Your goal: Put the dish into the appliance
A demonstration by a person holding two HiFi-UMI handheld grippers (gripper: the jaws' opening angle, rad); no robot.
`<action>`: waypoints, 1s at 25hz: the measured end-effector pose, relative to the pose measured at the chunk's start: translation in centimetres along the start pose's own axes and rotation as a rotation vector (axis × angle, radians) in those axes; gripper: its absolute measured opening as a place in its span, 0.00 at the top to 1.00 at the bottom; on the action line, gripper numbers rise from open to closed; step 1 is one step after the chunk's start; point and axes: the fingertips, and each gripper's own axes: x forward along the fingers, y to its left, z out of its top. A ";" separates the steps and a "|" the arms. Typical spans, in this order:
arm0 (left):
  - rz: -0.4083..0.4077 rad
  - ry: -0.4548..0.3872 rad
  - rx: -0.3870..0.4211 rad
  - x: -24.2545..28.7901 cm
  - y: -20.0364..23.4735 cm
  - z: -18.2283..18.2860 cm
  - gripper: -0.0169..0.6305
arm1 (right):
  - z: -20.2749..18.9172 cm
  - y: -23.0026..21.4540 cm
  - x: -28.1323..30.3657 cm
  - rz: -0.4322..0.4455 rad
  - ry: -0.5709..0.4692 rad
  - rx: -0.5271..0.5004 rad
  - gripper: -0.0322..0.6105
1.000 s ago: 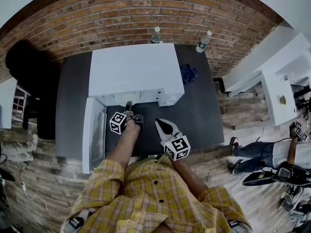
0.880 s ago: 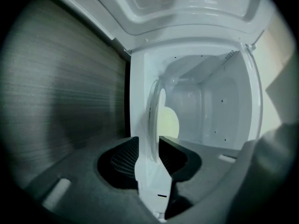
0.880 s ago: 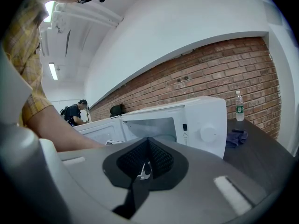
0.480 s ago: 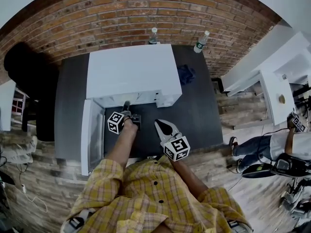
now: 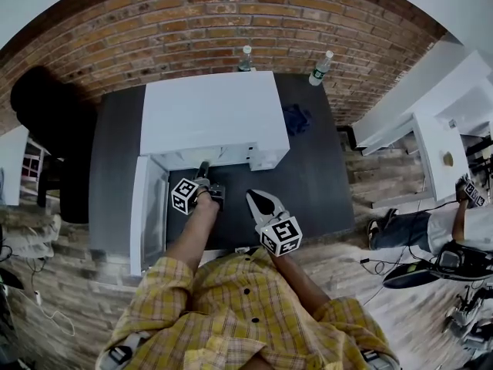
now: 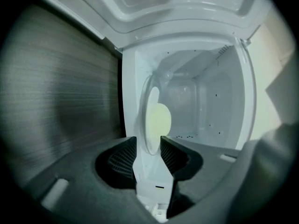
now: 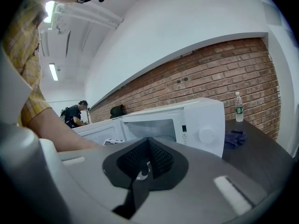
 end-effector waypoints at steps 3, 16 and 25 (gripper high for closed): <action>-0.008 0.027 0.019 -0.8 -0.6 -0.8 0.73 | 0.1 0.3 -0.1 0.002 -0.005 0.007 0.94; -0.111 0.064 0.064 -6.7 -3.8 -1.9 0.86 | 0.8 2.5 -1.1 -0.028 -0.037 -0.005 0.94; -0.169 0.097 0.120 -11.0 -5.8 -3.1 0.97 | 0.6 4.1 -2.5 -0.045 -0.046 0.005 0.94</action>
